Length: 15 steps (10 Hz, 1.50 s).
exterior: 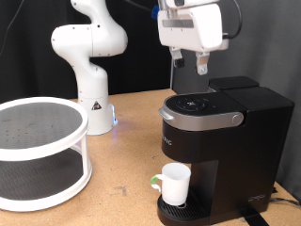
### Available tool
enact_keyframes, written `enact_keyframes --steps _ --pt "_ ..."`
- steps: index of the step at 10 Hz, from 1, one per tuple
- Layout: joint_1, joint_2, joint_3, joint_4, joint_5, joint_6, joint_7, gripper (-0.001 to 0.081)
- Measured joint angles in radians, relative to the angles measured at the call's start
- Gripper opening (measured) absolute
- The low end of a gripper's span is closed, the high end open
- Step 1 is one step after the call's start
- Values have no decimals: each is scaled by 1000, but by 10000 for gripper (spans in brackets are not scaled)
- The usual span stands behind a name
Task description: Make a cup of coffee with the keurig machine
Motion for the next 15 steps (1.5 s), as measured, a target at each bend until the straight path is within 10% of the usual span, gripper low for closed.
enact_keyframes --steps 4,6,10,15 --pt "0 45 0 0 3 15 0 800" --pt "0 57 0 0 11 17 0 689" --pt "3 70 0 -7 33 22 0 151" --pt "5 106 20 -44 29 64 0 8"
